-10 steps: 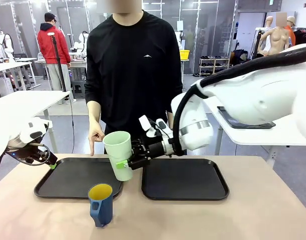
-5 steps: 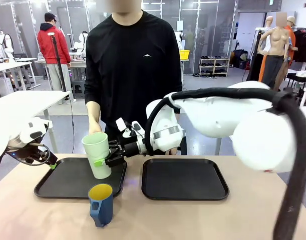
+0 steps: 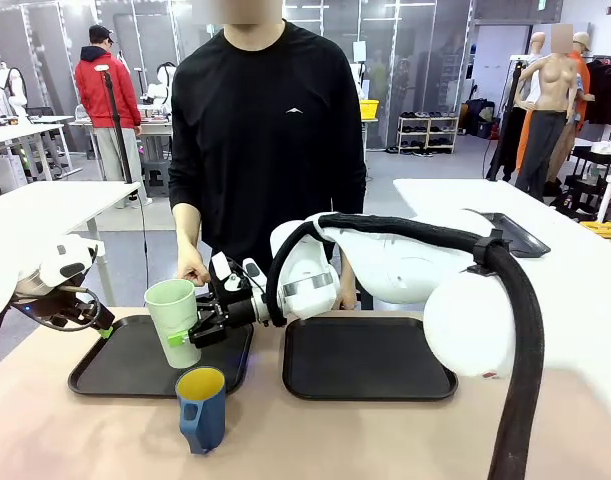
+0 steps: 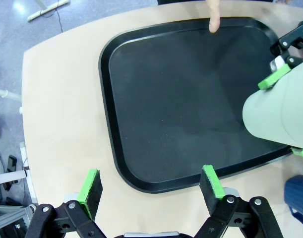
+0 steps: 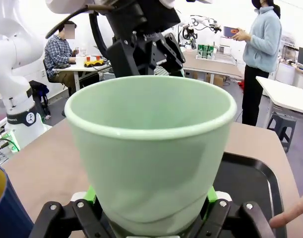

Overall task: Sort and store the cups by type.
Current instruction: Place the picked Reusable plastic cup into the Flat Tray indicated by the person.

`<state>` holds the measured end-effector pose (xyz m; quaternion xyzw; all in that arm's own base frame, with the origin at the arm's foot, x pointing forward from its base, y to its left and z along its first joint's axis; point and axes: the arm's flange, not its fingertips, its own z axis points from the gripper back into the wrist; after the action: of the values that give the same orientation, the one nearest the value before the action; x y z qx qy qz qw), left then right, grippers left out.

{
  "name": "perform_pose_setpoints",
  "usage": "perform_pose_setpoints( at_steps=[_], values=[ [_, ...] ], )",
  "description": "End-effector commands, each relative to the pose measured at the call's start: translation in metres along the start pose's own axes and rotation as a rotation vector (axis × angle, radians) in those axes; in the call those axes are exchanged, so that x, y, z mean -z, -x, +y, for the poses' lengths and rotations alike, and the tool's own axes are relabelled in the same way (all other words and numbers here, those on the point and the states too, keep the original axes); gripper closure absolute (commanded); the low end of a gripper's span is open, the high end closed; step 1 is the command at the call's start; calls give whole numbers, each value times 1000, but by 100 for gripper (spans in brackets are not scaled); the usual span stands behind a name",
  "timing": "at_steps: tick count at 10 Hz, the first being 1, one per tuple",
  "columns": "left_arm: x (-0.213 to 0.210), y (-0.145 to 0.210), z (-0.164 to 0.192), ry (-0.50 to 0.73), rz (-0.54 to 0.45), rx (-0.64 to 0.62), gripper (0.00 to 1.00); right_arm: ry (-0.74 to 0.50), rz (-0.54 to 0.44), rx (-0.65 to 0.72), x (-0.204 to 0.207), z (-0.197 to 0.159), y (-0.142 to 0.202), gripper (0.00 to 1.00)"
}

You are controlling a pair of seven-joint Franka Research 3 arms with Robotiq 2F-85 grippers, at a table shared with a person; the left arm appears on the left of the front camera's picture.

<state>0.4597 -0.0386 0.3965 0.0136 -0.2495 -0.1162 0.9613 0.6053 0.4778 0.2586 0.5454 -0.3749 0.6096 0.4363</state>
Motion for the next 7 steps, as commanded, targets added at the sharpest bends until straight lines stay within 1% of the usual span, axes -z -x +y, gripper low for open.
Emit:
perform_pose_setpoints(
  at_steps=[1,7],
  values=[
    [0,0,2,0,-1,-3,0,17,16,-30,0,-3,-1,14],
    [0,0,2,0,-1,-3,0,88,-1,-64,-7,0,14,14]
  ],
)
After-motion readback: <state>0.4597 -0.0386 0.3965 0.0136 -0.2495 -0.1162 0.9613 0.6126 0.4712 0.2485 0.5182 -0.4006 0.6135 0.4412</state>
